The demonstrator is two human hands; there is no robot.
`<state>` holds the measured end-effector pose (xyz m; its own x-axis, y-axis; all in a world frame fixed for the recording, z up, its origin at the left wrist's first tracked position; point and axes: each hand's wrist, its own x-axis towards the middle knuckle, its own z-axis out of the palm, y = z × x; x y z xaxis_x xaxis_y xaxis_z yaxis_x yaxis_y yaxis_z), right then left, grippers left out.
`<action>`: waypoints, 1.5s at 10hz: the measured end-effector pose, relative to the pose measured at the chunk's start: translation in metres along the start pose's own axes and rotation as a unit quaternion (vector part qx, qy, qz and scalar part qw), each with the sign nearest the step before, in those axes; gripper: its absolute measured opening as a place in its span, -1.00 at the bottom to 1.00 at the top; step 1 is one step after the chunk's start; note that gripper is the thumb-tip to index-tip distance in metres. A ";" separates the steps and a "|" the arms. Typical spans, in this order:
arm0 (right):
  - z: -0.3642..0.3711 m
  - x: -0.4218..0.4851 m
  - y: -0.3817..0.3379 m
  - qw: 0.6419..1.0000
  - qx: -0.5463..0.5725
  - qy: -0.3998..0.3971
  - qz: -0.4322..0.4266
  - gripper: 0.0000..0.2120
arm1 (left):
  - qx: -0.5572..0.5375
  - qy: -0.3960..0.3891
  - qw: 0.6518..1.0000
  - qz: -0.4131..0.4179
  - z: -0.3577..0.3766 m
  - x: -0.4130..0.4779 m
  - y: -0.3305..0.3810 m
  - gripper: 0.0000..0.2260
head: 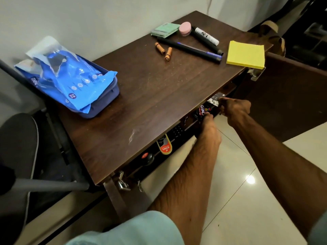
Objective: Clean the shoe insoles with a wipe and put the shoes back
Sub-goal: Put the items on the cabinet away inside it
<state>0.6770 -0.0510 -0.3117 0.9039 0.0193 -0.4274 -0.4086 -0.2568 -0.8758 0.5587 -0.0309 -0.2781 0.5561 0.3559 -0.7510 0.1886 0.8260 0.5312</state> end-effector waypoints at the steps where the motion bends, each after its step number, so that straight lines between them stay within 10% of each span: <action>1: 0.001 -0.001 -0.004 0.998 0.018 -0.053 0.002 -0.88 | -0.048 -0.027 0.998 -0.038 0.005 -0.007 -0.001 -0.59; 5: 0.002 -0.013 -0.010 0.995 0.044 -0.092 -0.010 -0.79 | -0.164 0.019 0.986 -0.001 0.001 -0.010 0.005 -0.68; 10: -0.053 -0.034 -0.023 0.985 0.150 -0.020 -0.080 -0.86 | -0.024 0.010 0.998 -0.049 0.012 -0.022 -0.002 -0.79; 12: -0.067 -0.041 -0.089 0.977 0.184 -0.064 -0.084 -0.30 | 0.094 -0.010 0.995 -0.034 0.050 -0.063 0.019 -0.69; 15: -0.060 -0.052 -0.113 0.988 0.148 -0.045 0.001 -0.66 | 0.222 -0.017 0.974 0.047 0.047 -0.098 0.044 -0.75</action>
<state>0.6835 -0.0812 -0.1766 0.8931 0.1091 -0.4364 -0.4423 0.0363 -0.8961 0.5509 -0.0501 -0.1628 0.6128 0.4007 -0.6811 0.4621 0.5174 0.7202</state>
